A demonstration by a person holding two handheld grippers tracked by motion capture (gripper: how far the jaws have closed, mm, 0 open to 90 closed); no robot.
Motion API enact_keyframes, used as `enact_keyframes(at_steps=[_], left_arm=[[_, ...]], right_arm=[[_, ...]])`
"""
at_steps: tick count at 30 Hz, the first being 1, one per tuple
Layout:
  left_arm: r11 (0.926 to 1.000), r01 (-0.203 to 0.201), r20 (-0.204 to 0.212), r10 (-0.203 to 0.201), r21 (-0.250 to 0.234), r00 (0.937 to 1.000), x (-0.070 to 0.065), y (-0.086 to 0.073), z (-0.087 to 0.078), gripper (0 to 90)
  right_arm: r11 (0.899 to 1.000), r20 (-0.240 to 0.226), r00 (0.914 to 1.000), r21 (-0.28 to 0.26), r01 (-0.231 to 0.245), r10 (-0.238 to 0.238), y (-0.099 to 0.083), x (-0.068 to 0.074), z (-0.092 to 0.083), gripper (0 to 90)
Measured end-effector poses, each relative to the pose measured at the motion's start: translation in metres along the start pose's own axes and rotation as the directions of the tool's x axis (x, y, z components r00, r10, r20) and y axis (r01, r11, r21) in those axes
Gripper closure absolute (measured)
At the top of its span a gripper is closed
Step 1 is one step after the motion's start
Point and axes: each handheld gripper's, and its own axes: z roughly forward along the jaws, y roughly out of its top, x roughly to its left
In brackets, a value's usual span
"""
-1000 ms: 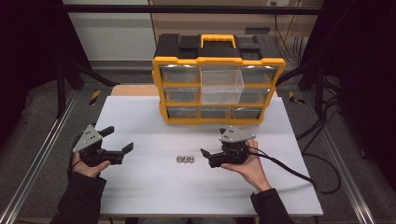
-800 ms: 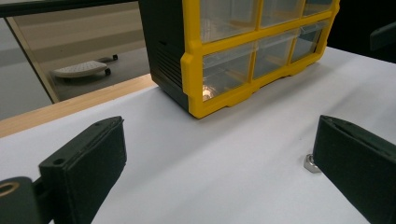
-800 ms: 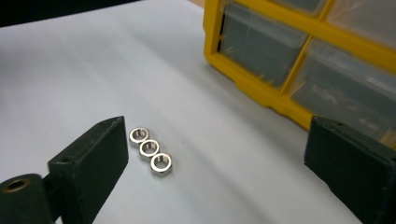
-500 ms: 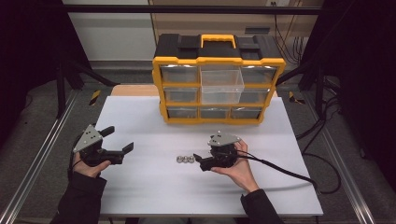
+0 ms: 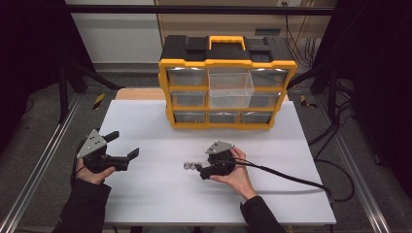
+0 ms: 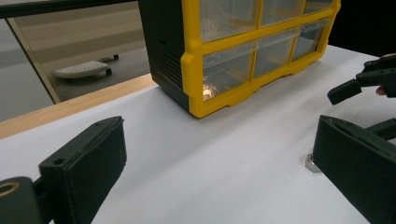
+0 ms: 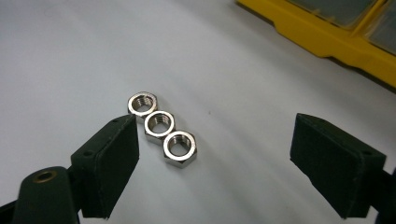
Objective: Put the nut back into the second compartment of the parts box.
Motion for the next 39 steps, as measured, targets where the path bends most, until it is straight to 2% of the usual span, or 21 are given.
enact_keyframes(at_steps=[1,7,11,12,14,25,28,31,35,39], left_arm=[[1.0000,0.000,0.000,0.000,0.001,1.0000,0.000,0.000,0.000,2.0],[1.0000,0.000,0.000,0.000,-0.002,1.0000,0.000,0.000,0.000,2.0],[1.0000,0.001,0.000,-0.001,-0.003,1.0000,0.000,0.000,0.000,2.0],[1.0000,0.001,0.000,-0.001,-0.003,1.0000,0.000,0.000,0.000,2.0],[1.0000,0.001,0.001,-0.001,-0.002,1.0000,0.000,0.000,0.000,2.0],[1.0000,-0.001,-0.001,0.001,-0.003,1.0000,0.000,0.000,-0.001,2.1],[1.0000,0.000,-0.002,0.000,-0.003,1.0000,0.000,0.000,-0.001,2.1],[1.0000,-0.001,-0.002,0.001,-0.004,1.0000,0.000,0.000,-0.001,2.1],[1.0000,-0.002,-0.002,0.002,-0.003,1.0000,0.000,0.000,-0.001,2.2],[1.0000,-0.002,-0.002,0.002,-0.002,1.0000,0.000,0.000,-0.001,2.2]], right_arm=[[1.000,-0.001,0.9999,0.008,-0.013,0.013,0.000,0.001,0.001,16.6],[0.999,0.012,0.9999,0.042,0.001,-0.002,-0.001,0.003,0.012,22.0],[0.999,0.016,0.9999,0.043,-0.006,0.005,-0.001,0.004,0.015,26.6],[0.998,0.015,0.9998,0.057,0.014,-0.015,-0.002,0.003,0.016,29.9],[0.998,0.016,0.9997,0.056,0.015,-0.016,-0.002,0.003,0.016,32.1],[0.998,-0.047,0.9987,0.066,0.023,-0.020,-0.005,0.005,0.020,47.7],[0.998,-0.086,0.9963,0.069,0.009,-0.003,-0.005,0.005,0.021,54.6],[0.997,-0.105,0.9945,0.076,0.010,-0.002,-0.005,0.005,0.021,58.2],[0.996,-0.123,0.9924,0.088,0.002,0.009,-0.005,0.006,0.021,61.4],[0.996,-0.125,0.9922,0.093,0.013,-0.001,-0.005,0.006,0.021,64.5]])
